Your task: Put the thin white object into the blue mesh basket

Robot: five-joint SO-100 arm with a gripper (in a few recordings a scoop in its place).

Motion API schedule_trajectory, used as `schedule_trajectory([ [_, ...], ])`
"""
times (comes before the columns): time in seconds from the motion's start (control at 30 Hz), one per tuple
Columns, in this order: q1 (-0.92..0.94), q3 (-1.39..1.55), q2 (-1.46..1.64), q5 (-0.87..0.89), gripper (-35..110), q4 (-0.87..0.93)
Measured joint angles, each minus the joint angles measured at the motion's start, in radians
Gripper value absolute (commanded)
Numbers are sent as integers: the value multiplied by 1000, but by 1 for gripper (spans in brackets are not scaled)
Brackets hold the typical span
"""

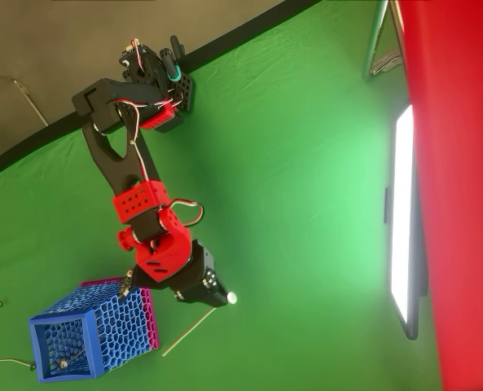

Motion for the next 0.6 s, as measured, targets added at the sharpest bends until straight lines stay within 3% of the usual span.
schedule_trajectory([
  [0.3,92,-279,-132,383,0,15],
  [0.6,172,-560,-265,471,0,35],
])
